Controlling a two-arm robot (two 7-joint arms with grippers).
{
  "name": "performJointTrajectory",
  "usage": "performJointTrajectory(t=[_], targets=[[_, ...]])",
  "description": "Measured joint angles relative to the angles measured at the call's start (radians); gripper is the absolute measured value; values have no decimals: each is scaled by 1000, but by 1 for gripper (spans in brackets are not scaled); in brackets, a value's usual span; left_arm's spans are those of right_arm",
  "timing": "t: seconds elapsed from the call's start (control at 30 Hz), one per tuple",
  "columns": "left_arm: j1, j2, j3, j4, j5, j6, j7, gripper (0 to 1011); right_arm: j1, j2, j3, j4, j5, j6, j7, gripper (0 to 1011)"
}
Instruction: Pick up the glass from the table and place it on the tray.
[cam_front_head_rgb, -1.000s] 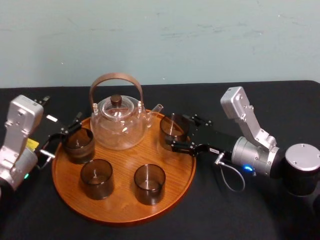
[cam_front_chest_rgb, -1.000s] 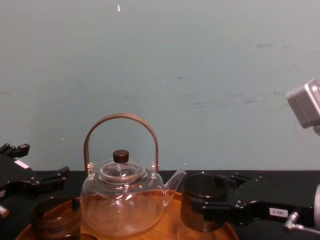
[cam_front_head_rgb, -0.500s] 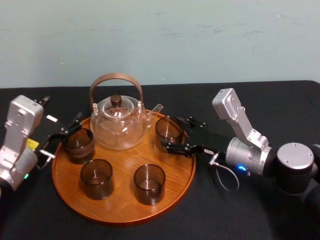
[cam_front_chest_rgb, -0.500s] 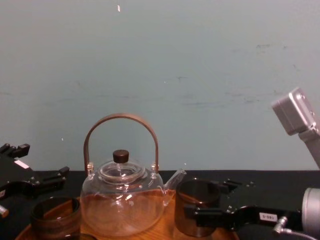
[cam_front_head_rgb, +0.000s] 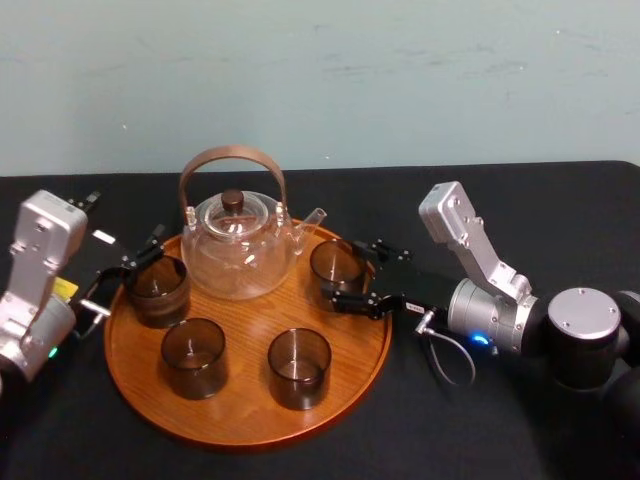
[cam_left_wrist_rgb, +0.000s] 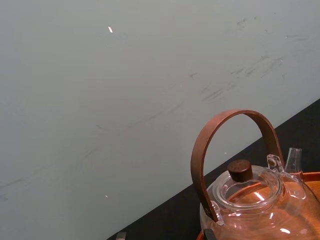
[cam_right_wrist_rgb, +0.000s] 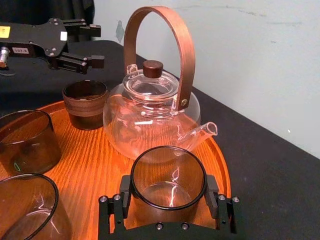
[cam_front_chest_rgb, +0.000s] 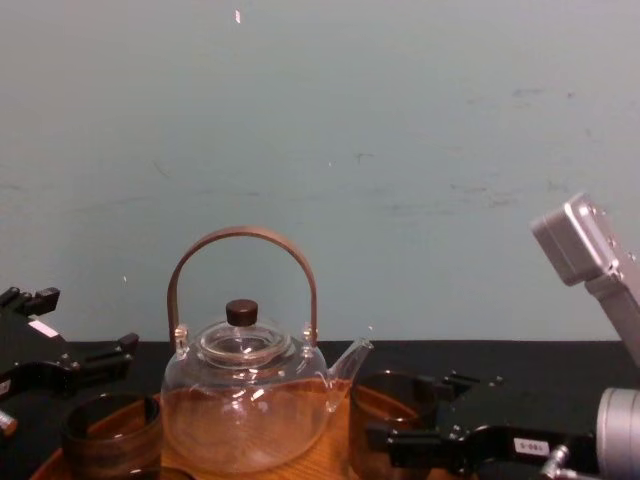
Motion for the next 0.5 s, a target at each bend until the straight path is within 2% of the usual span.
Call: performJointTrajectory(t=[0.5], targets=[[0, 0, 0, 0, 0, 0, 0, 1001, 0, 1, 0, -2, 2, 0, -1, 912]])
